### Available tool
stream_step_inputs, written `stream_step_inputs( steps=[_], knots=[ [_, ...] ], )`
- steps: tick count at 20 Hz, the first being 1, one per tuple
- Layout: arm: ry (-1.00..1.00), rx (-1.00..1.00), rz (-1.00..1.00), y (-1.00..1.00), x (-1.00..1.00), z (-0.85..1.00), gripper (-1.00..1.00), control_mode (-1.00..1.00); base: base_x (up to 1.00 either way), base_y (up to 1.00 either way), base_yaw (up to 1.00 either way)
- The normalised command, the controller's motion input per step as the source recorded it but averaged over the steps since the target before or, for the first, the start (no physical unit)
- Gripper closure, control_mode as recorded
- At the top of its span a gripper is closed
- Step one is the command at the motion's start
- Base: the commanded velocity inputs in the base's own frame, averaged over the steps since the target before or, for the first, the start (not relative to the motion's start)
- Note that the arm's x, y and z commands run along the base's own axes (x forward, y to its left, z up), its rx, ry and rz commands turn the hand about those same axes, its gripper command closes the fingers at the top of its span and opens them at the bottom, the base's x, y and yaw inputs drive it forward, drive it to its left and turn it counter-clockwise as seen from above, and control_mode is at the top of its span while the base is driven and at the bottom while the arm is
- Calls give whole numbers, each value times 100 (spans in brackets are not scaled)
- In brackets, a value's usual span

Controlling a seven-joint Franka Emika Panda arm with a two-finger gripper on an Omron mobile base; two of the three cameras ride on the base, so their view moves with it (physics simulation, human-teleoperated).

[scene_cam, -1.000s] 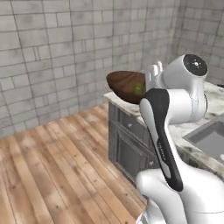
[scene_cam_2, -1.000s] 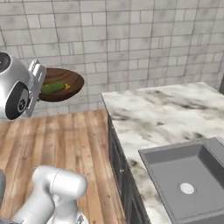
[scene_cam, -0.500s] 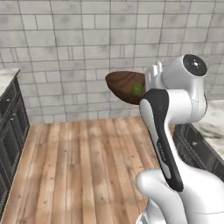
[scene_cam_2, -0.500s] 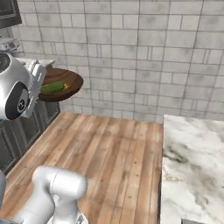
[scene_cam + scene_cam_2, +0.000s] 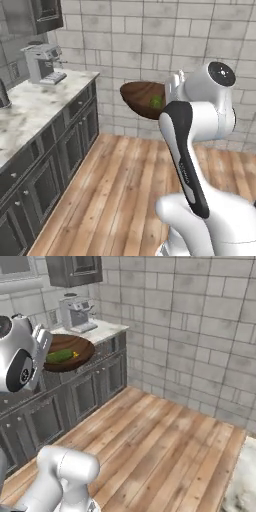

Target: Pick the cucumber from the sink and place it in the bowl. Then pick the bowl and place it in the microwave. Then close the microwave door and press the start button.

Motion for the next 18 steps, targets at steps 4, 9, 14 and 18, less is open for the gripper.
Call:
stream_step_inputs(
  steps=[4, 9, 14, 18],
  knots=[
    [0, 0, 0, 0, 0, 0, 100, 100, 17, 6, 63],
    [0, 0, 0, 0, 0, 0, 100, 100, 0, 25, 63],
    [0, 0, 0, 0, 0, 0, 100, 100, 0, 33, 59],
    [0, 0, 0, 0, 0, 0, 100, 100, 1, 29, 54]
  ],
)
